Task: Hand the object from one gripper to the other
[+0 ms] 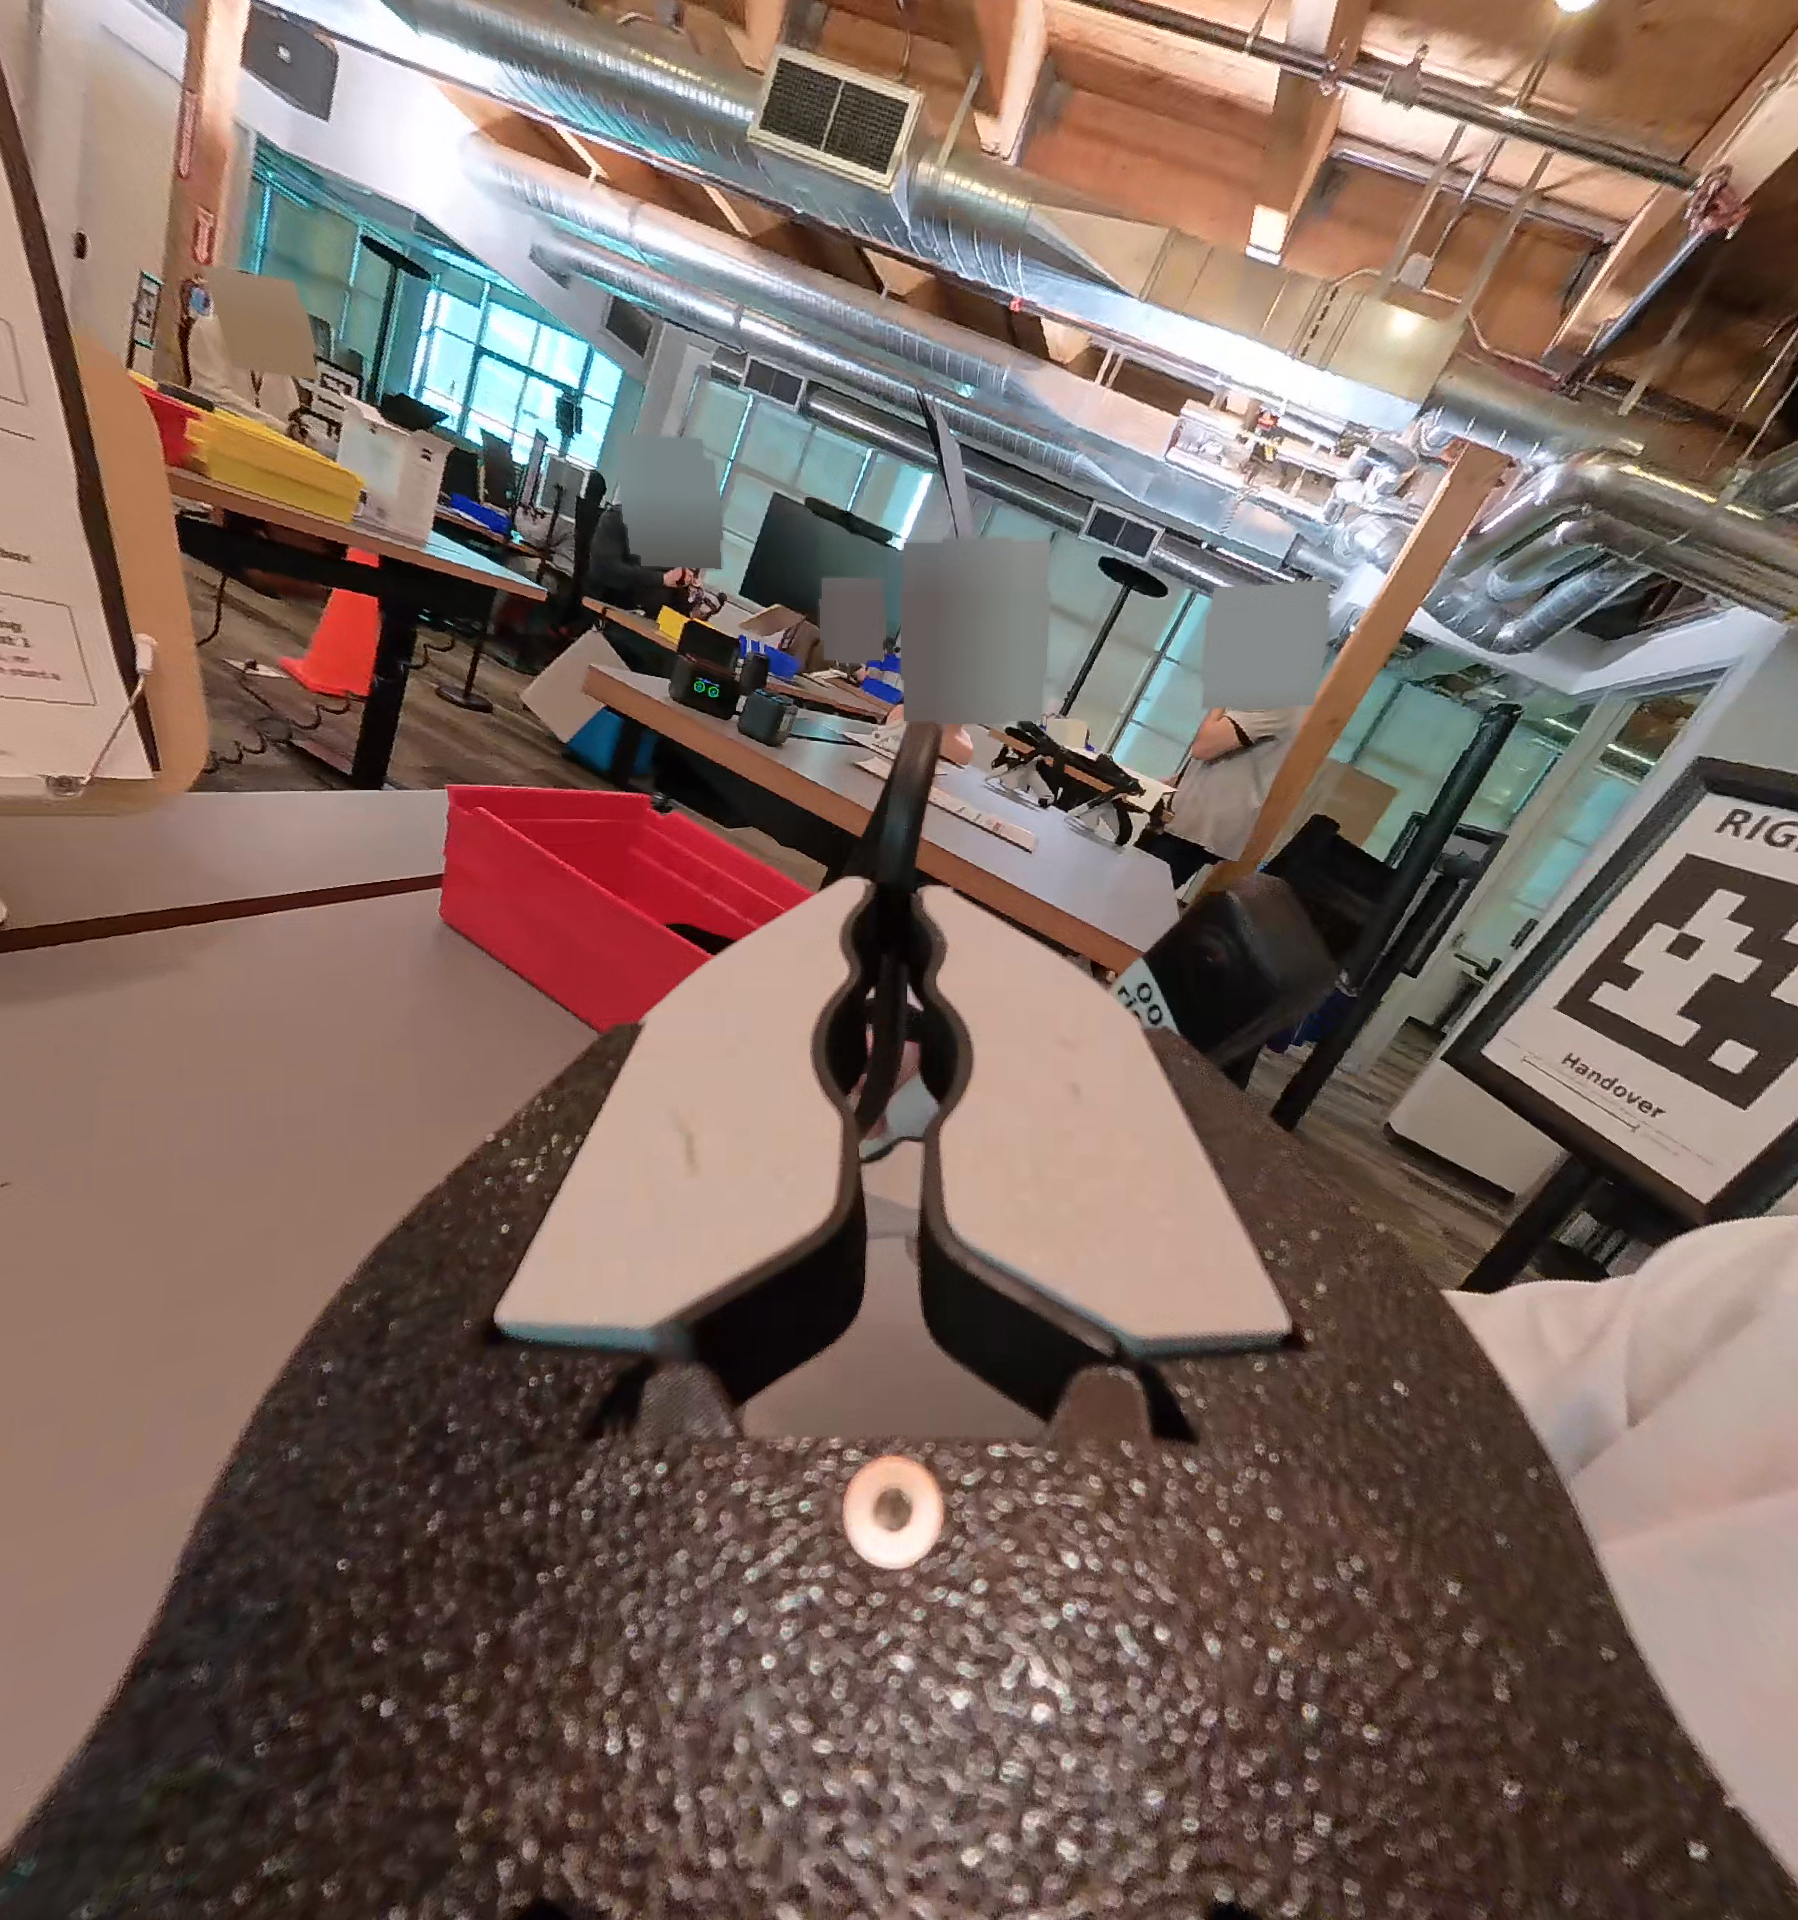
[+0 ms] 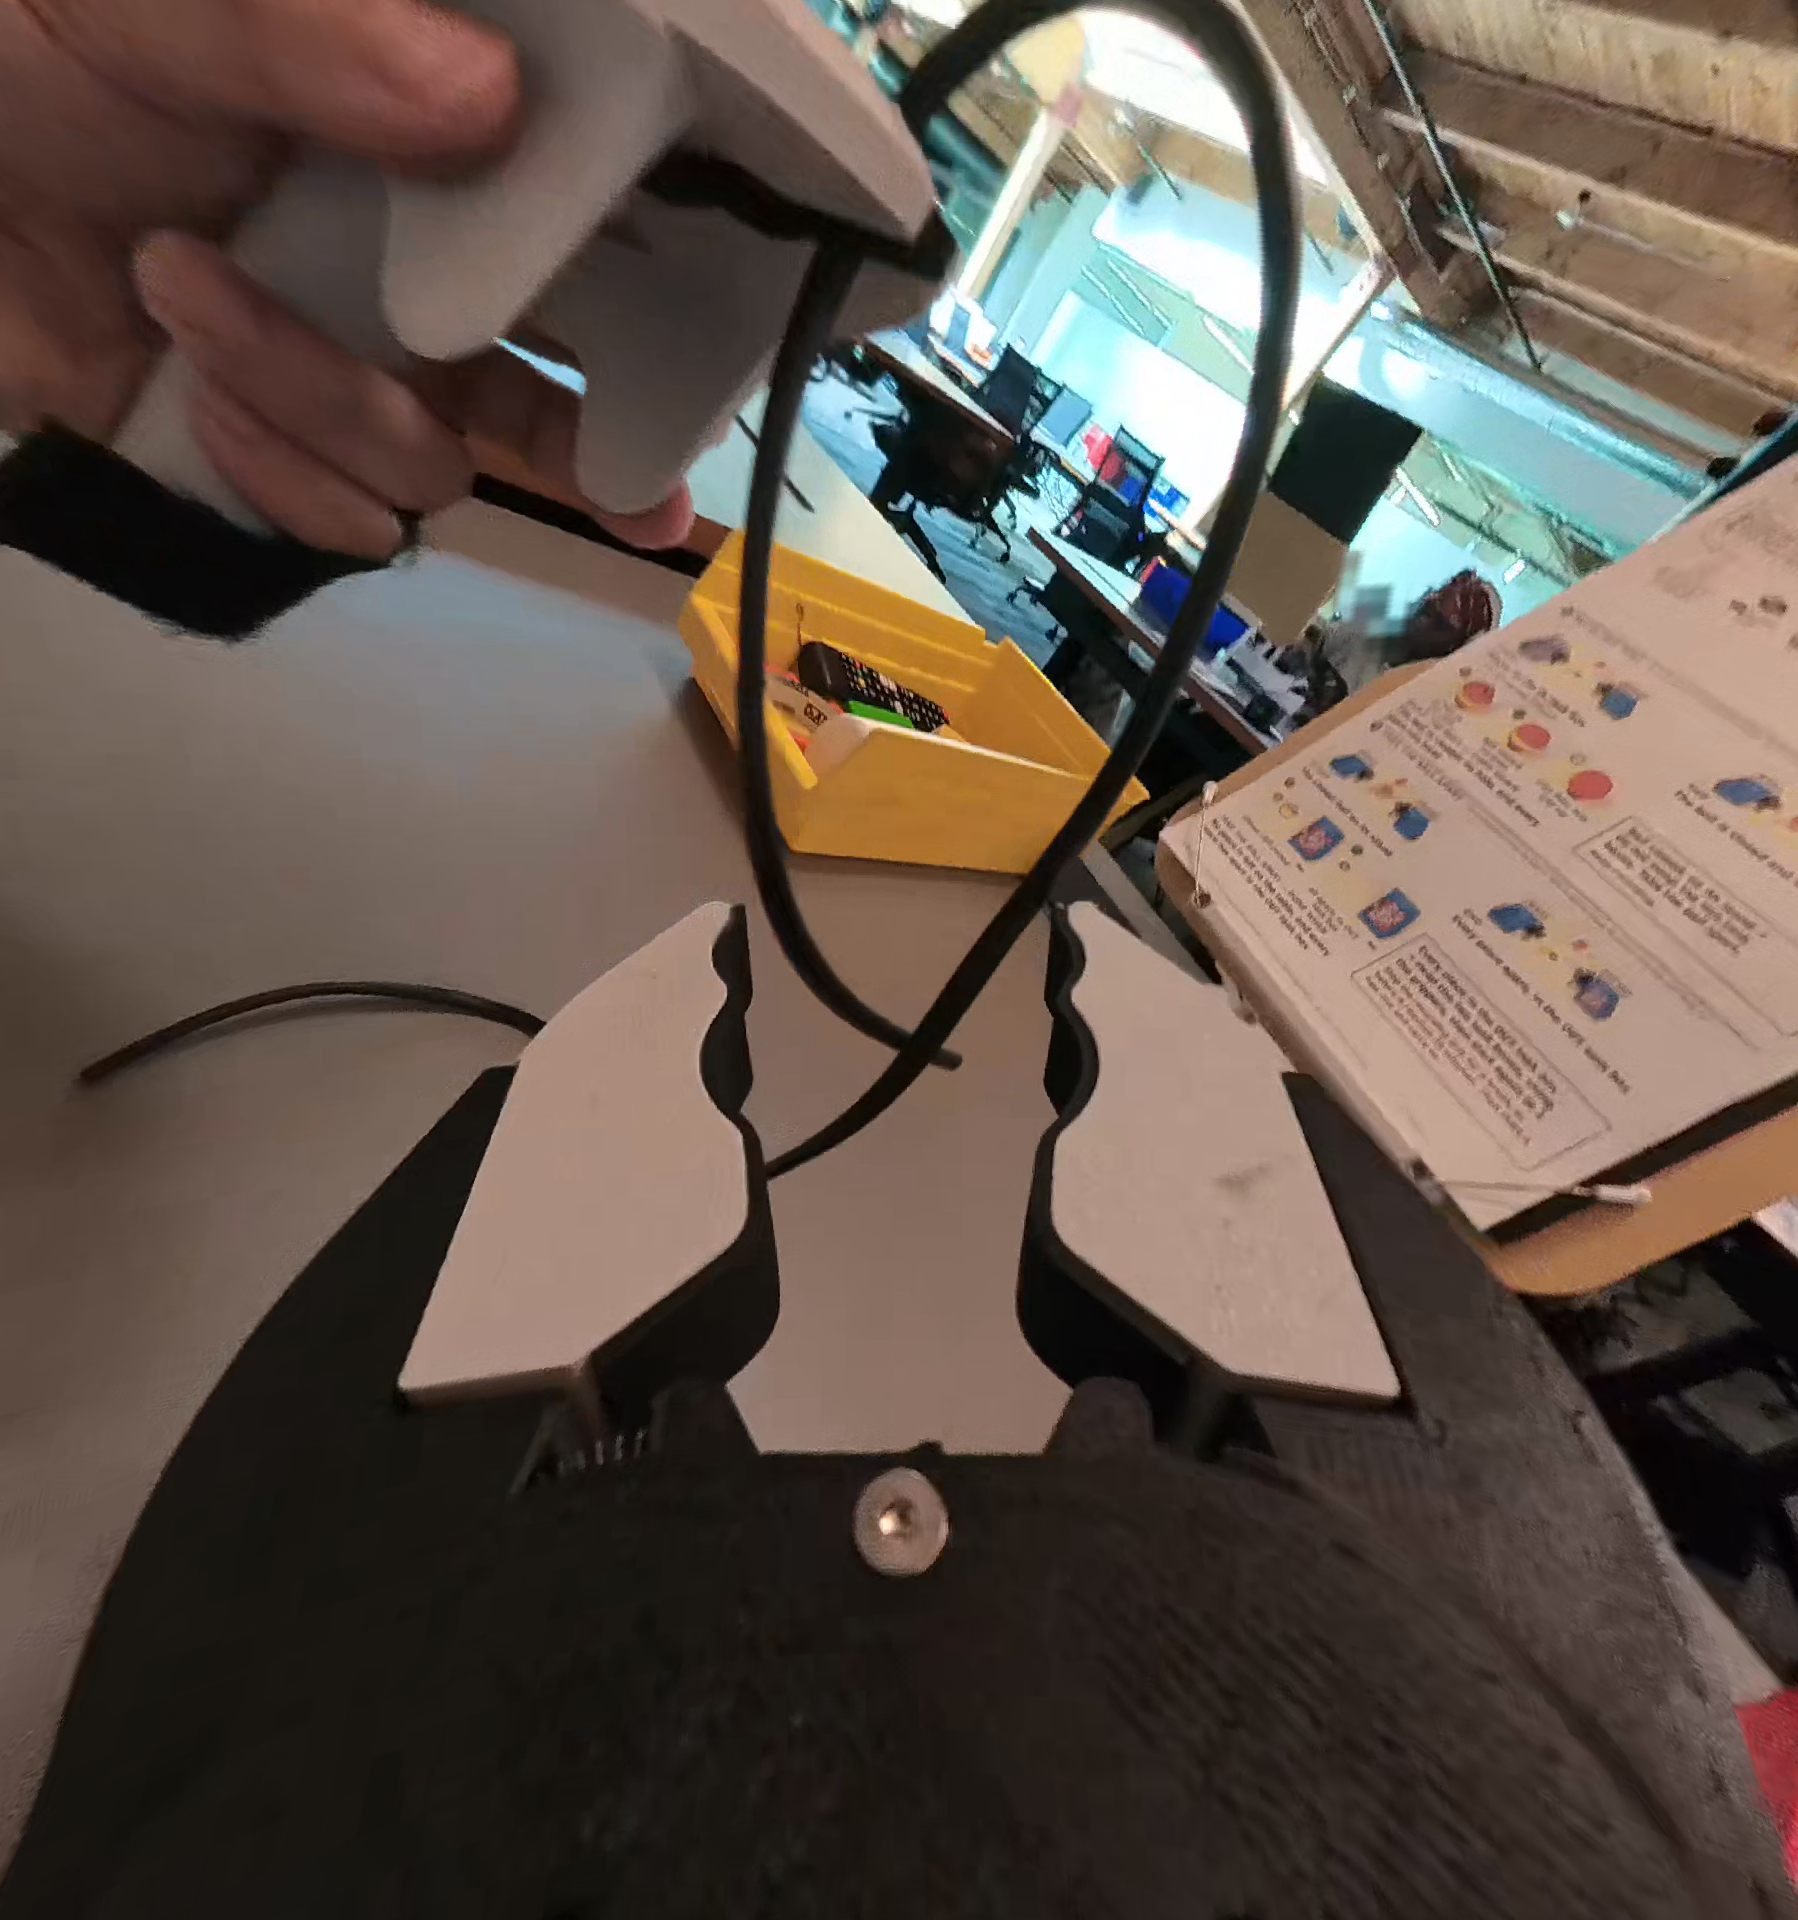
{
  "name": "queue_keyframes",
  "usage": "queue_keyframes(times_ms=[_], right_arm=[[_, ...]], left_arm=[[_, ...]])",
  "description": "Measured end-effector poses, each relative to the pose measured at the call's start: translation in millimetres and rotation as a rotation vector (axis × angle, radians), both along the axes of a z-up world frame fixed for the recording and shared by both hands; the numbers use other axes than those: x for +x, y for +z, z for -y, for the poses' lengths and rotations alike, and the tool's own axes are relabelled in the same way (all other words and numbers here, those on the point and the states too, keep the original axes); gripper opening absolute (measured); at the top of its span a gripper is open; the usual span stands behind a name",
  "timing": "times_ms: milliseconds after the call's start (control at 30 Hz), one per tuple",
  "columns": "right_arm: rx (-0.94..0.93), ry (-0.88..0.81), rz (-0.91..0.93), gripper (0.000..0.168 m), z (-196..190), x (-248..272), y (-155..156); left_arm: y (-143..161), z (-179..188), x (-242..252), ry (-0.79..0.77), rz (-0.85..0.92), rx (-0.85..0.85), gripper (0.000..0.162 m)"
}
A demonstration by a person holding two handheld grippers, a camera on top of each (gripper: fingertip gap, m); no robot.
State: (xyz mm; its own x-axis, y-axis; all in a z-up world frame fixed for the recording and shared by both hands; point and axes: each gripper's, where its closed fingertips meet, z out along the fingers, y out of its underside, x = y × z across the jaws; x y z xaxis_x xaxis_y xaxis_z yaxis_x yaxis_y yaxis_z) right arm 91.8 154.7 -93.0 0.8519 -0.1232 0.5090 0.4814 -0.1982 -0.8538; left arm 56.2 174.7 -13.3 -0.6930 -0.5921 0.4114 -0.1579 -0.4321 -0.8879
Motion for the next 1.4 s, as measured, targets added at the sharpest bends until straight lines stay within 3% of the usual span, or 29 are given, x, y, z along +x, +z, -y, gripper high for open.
queue_keyframes(times_ms=[67, 233, 433, 600, 700, 800, 967, 1100, 1233, 1400], right_arm=[[0.017, -0.039, -0.026, 0.053, 0, 8, -1], [0.046, -0.022, -0.062, 0.011, 2, 10, 1], [0.002, -0.02, -0.035, 0.005, 2, 10, -4], [0.027, -0.13, 0.095, 0.005, 21, 29, 18], [0.051, -0.252, 0.228, 0.005, 44, 45, 41], [0.135, -0.29, 0.222, 0.005, 62, 50, 63], [0.16, -0.275, 0.196, 0.005, 67, 48, 70], [0.177, -0.252, 0.156, 0.005, 62, 40, 72], [0.189, -0.192, 0.113, 0.005, 54, 27, 72], [0.211, -0.09, 0.025, 0.005, 43, 10, 70]], left_arm=[[-1, 3, 0, -0.003, 0.001, 0.006, 0.004], [-1, 8, -1, -0.019, 0.005, 0.016, 0.004], [-3, 3, 2, 0.008, 0.001, 0.031, 0.004], [-22, -5, 6, 0.046, -0.016, 0.197, 0.005], [-34, -9, 7, 0.042, -0.015, 0.3, 0.033], [-61, -9, 13, 0.01, -0.078, 0.402, 0.054], [-129, 36, 37, -0.085, -0.145, 0.59, 0.063], [-183, 83, 56, -0.077, -0.173, 0.731, 0.059], [-192, 102, 63, 0.0, -0.098, 0.772, 0.045], [-202, 116, 59, -0.032, -0.105, 0.781, 0.038]])
